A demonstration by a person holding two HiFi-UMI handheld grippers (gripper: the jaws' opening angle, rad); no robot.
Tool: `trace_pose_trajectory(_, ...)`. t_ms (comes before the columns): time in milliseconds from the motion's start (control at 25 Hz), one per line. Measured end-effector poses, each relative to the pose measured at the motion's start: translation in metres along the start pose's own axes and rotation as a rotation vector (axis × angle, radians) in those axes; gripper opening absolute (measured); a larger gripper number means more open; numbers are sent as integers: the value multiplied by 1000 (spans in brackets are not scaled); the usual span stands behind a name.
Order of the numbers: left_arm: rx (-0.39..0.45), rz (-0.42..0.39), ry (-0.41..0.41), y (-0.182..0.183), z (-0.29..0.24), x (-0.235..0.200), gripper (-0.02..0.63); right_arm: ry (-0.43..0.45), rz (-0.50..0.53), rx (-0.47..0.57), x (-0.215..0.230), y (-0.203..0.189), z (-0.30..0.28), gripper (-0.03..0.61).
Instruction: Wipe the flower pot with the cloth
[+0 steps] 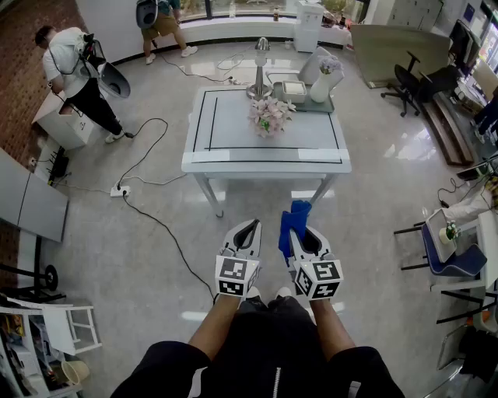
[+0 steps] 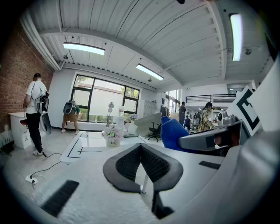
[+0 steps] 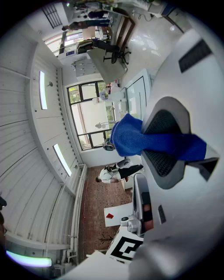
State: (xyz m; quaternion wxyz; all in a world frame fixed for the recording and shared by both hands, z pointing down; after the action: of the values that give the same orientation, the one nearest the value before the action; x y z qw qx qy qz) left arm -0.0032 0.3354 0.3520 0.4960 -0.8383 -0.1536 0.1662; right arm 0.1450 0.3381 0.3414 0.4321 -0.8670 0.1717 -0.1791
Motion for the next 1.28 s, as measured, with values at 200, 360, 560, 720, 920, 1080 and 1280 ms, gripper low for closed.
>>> trace_pose_trajectory(200,6,0,-4,4,-7,-10,5,-9,3,2,0,7,-11,95)
trace_pose_trajectory(360,5,6,-7,6,-10,-23,6,6,-17,22,-5,11,-20,95)
trace_pose_trajectory(560,-6,21,-9,7,-17,-42,6,6,-36,13,-9,16,-36,95)
trace_pose_trajectory(720,-17,25,-13,13,-33,-56,6,-10,-51,-1,0,23,-52,95)
trace_pose_trajectory(920,-34,29,-17,21,-66,-77,6,-26,-79,-14,23,31,-85,95)
trace_pose_trajectory(1080,-48,19,-15,35,-101,-96,5,-20,-100,-38,48,49,-126,96)
trace_pose_trajectory(1280,-57,36,-13,63,-156,-126,5,-20,-92,-73,89,87,-180,95)
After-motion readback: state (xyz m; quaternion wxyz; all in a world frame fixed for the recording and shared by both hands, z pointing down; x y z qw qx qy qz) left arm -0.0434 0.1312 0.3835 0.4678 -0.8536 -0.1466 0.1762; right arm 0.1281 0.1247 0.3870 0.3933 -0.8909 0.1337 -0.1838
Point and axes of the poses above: the fingertips, and each gripper's own axes: z backward along the fingers, x to its right, y out of its top, the point moved 5 cm from there along z, backward along the fingers, and after that the axes turned 15 degrees about -x, right-handed, at the moved point
